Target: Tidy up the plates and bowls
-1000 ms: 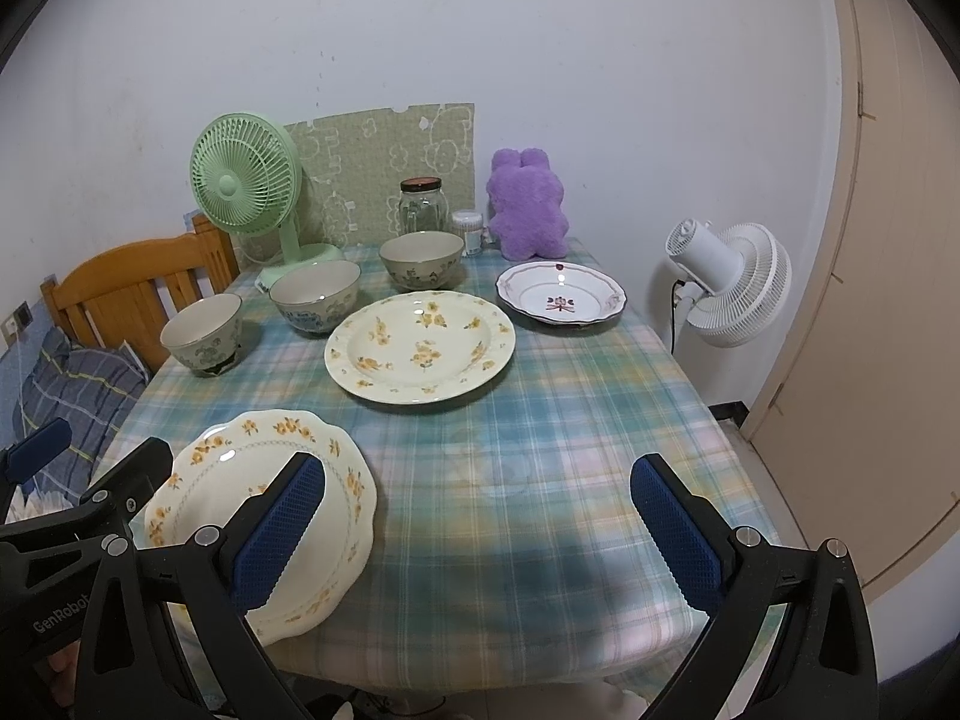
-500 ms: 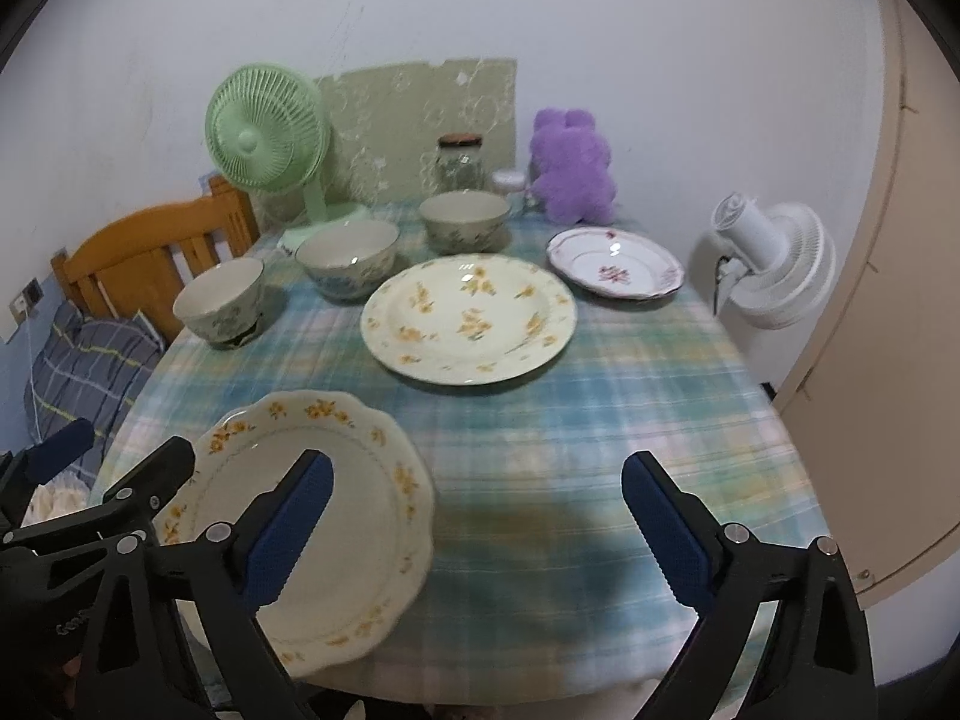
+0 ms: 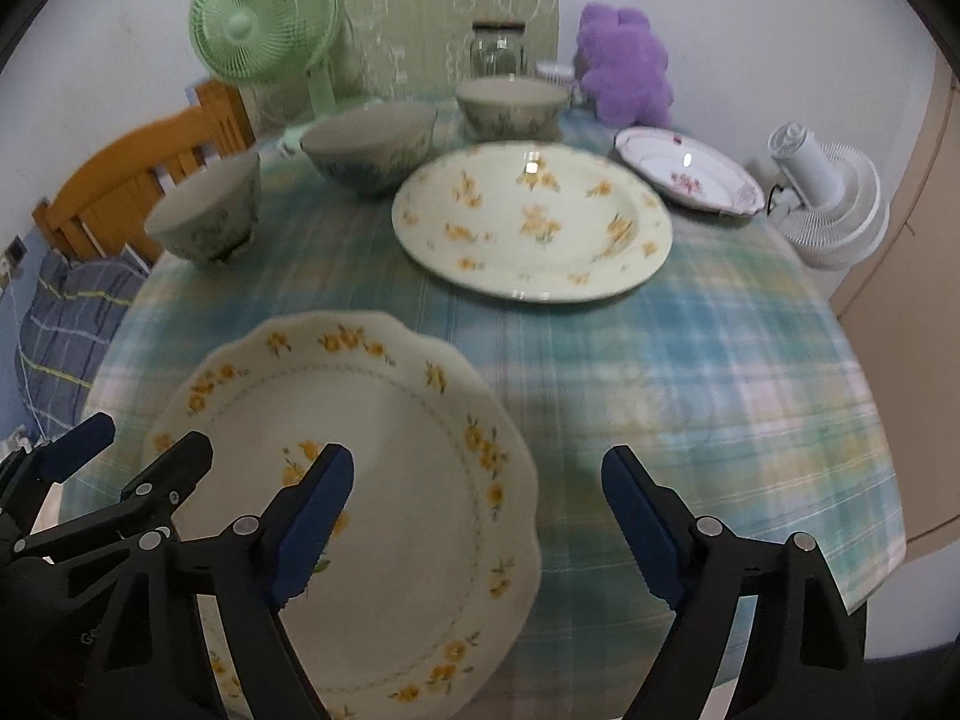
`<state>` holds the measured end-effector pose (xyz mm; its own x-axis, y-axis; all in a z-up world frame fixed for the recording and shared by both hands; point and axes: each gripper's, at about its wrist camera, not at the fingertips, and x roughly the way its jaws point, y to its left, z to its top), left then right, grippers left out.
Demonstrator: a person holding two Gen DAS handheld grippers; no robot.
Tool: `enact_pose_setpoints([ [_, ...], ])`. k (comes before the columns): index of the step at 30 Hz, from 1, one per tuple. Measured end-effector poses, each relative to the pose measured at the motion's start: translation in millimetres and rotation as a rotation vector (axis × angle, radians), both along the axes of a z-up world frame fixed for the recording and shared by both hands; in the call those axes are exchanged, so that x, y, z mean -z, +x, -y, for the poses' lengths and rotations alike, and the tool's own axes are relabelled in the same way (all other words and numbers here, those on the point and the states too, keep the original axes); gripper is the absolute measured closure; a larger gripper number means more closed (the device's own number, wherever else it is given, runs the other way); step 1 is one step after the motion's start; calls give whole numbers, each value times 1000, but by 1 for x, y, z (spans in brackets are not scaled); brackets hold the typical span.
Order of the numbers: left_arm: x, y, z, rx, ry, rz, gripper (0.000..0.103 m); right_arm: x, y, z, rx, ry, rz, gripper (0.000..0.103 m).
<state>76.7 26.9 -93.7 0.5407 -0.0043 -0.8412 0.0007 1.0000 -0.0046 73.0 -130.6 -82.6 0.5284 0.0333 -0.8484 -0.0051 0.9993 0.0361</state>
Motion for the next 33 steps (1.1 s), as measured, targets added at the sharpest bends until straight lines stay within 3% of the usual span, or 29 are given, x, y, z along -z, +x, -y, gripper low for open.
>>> enact_pose_setpoints([
  [4, 14, 5, 0, 22, -11, -47, 31, 16, 6, -5, 3, -5, -55, 22],
  [9, 24, 10, 1, 47, -18, -78, 34, 34, 12, -10, 10, -3, -108, 34],
  [17, 26, 16, -3, 61, -48, -89, 32, 41, 18, -12, 43, -24, -132, 34],
  [33, 22, 19, 21, 69, -17, -127, 34, 41, 23, -2, 51, -32, -159, 35],
])
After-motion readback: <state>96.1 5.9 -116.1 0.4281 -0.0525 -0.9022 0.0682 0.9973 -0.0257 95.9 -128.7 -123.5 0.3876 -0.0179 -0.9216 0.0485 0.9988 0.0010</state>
